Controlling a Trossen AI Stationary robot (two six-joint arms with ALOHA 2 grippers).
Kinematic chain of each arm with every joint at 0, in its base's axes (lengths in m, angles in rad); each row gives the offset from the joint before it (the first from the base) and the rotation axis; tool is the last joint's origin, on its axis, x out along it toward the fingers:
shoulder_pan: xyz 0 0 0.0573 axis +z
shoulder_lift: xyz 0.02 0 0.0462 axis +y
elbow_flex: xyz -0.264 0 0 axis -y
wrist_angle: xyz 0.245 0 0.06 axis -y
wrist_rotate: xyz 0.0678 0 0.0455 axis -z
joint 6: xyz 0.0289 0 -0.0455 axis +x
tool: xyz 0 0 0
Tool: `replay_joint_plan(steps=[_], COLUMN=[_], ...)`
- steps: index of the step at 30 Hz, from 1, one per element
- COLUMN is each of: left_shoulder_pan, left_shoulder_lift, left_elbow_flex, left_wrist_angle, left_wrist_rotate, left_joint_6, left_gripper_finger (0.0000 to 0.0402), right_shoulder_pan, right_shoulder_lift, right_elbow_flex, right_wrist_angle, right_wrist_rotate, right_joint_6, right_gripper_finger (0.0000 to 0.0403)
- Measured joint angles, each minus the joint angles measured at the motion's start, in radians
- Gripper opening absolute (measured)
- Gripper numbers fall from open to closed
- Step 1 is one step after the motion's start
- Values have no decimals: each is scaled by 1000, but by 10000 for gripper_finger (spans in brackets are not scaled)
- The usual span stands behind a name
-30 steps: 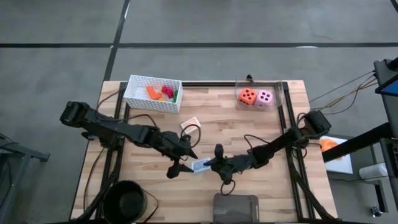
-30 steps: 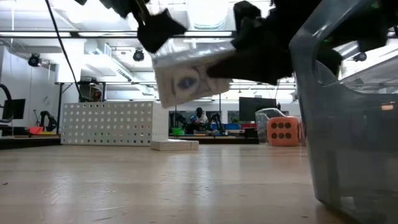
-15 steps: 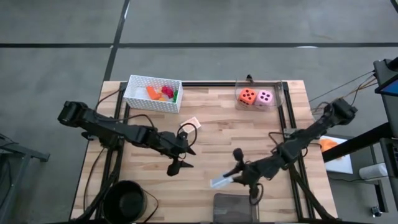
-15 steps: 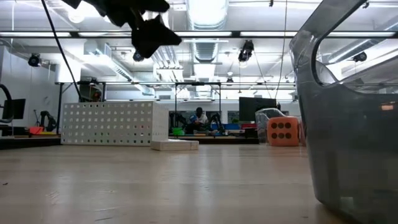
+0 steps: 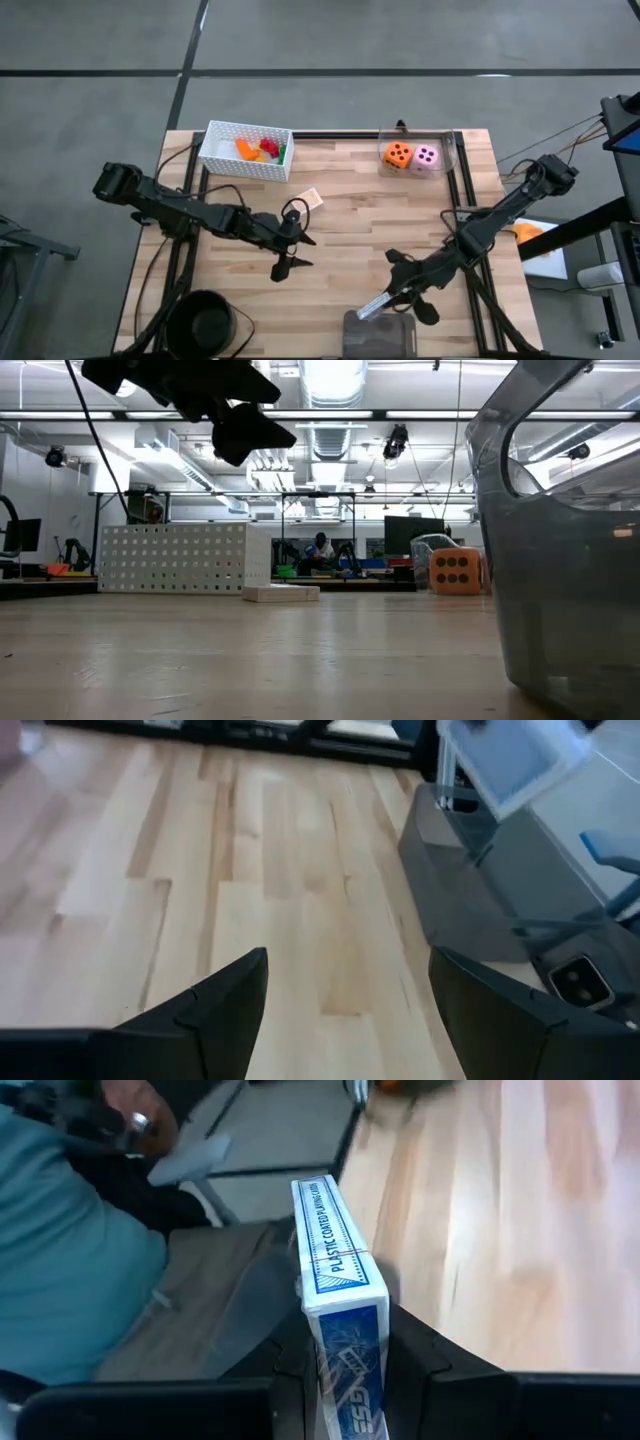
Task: Pick & Place Toys
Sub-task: Put the blue game card into the gray bin, then put the yellow game card into the gray bin
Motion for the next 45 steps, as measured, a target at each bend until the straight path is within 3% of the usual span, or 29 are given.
replay_joint_plan(steps=[9,13,25,27,32,36,40,45], left_shoulder_pan=[0,0,1,1,1,1,1,1], left_shoulder_lift=[0,0,0,0,0,0,0,1], left_elbow_flex=[-2,-2,-2,-2,-2,-2,-2,-2], left_wrist_angle=[44,44,45,48,48,50,50,50], left_wrist_rotate=[-49,-62,-111,-111,-114,-120,-140,-148], left_joint_6=[35,35,35,35,35,35,34,34], left_gripper_finger=[277,277,277,277,277,277,277,277], right_shoulder_pan=[57,75,75,75,75,75,75,77], right_shoulder_lift=[146,238,412,414,405,383,369,345], right_elbow_flex=[28,84,179,179,179,185,206,249], right_wrist_angle=[-3,2,-167,-171,-176,-175,-190,-245], right_wrist_rotate=[-85,-163,-188,-189,-187,-185,-151,-23], right_joint_6=[303,320,251,250,258,271,279,219], right_gripper_finger=[62,62,63,84,193,258,291,296])
